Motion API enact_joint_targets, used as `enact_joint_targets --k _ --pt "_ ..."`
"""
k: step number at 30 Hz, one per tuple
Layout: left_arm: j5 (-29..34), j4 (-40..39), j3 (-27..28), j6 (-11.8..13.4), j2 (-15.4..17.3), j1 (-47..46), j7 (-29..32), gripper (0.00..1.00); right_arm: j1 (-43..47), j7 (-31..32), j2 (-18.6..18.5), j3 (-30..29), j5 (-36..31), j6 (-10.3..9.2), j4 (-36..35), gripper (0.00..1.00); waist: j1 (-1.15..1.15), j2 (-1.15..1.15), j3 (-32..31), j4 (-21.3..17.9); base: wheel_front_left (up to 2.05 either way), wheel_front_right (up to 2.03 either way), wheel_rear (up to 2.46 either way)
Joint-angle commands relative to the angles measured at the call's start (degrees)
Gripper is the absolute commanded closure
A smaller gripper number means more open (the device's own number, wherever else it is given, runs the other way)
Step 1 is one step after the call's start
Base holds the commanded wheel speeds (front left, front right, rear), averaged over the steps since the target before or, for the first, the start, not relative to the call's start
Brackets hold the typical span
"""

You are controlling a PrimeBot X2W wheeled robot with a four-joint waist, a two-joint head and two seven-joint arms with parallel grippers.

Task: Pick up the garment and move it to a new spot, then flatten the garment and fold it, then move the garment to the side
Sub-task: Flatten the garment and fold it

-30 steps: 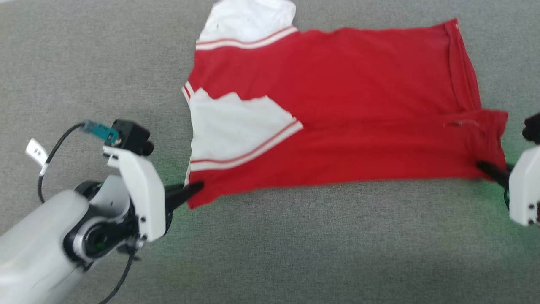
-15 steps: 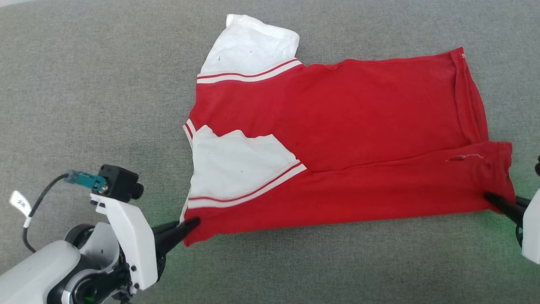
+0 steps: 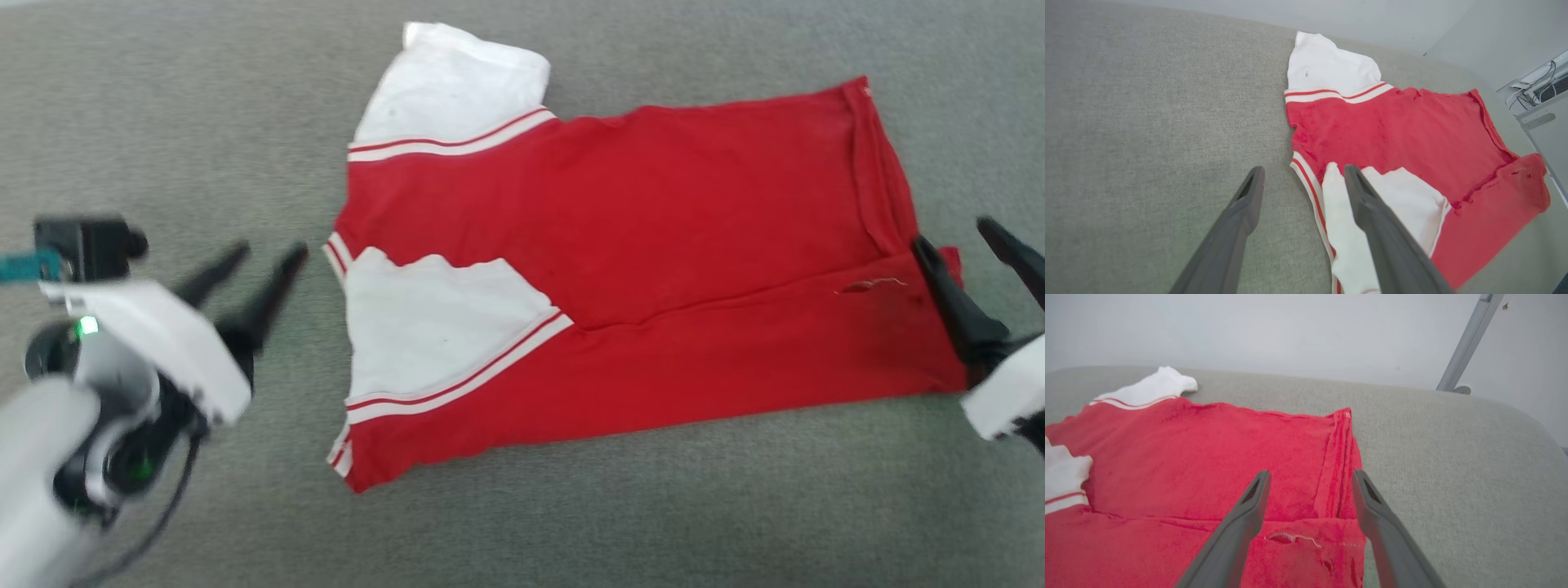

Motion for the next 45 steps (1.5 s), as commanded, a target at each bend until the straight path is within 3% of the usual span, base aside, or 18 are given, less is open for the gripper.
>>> enact_joint_targets --k 1,6,11,15,21,26,27,28,29,30,31,39,45 --pt "0.81 0.89 0.38 0.1 -0.63 -1.39 -0.56 0.0 -0.71 -1.09 0.81 -0.05 -0.77 -0.03 -0.36 0.0 0.0 0.0 0.65 -0.84 0.0 0.0 0.0" --pt "4.81 10.98 1.91 -1.13 -5.61 -11.83 -3.22 0.0 -3.57 -8.33 6.5 0.13 -4.0 -0.03 -0.34 0.0 0.0 0.0 3.09 -4.31 0.0 0.0 0.0" --pt "9.41 22.85 0.26 -3.06 -8.56 -24.14 0.49 0.0 -6.47 -12.38 9.64 1.72 -4.85 -0.03 0.11 0.0 0.0 0.0 6.49 -8.87 0.0 0.0 0.0" --pt "11.26 32.64 -2.37 -5.11 -10.84 -32.5 7.32 0.0 -7.84 -14.01 10.58 3.0 -4.23 -0.03 1.8 0.0 0.0 0.0 8.77 -12.05 0.0 0.0 0.0" --pt "12.51 45.23 -7.27 -9.13 -13.81 -42.91 23.3 0.0 -9.49 -15.59 11.15 6.15 -2.57 -0.03 5.16 0.0 0.0 0.0 11.43 -15.71 0.0 0.0 0.0" --pt "11.53 51.74 -9.5 -8.88 -16.03 -46.33 34.41 0.0 -11.25 -16.19 10.47 8.41 -1.16 -0.03 6.39 0.0 0.0 0.0 12.71 -16.59 0.0 0.0 0.0" --pt "10.95 52.63 -9.75 -9.2 -16.62 -46.54 36.49 0.04 -11.58 -16.13 10.18 8.84 -0.82 -0.03 6.61 0.0 0.0 0.0 12.85 -16.58 0.0 0.0 0.0" --pt "10.45 53.16 -9.76 -9.44 -17.27 -47.0 38.11 0.23 -11.99 -15.88 9.8 9.31 -0.58 -0.03 6.73 0.0 0.0 0.0 13.08 -16.52 0.0 0.0 0.0" --pt "10.03 53.59 -9.71 -9.4 -17.79 -47.38 39.17 0.54 -12.57 -15.56 9.34 9.74 -0.55 -0.03 6.94 0.0 0.0 0.0 13.24 -16.43 0.0 0.0 0.0" --pt "10.16 53.88 -10.12 -9.79 -18.2 -47.76 40.06 0.65 -13.28 -15.09 8.85 10.33 -0.46 -0.03 7.15 0.0 0.0 0.0 13.35 -16.31 0.0 0.0 0.0" --pt "10.45 54.23 -10.49 -10.01 -18.35 -48.15 40.7 0.98 -14.07 -14.36 8.29 11.16 -0.21 -0.03 7.29 0.0 0.0 0.0 13.49 -16.1 0.0 0.0 0.0" --pt "10.33 55.22 -10.62 -12.6 -21.29 -49.94 39.22 1.0 -23.93 -5.31 3.2 17.86 3.14 -0.04 9.81 0.0 0.0 0.0 14.86 -13.23 0.0 0.0 0.0" --pt "11.01 55.96 -10.93 -14.57 -24.5 -51.78 36.01 1.0 -35.84 5.02 -0.19 23.51 8.0 -0.03 16.42 0.0 0.0 0.0 16.45 -9.82 0.0 0.0 0.0"
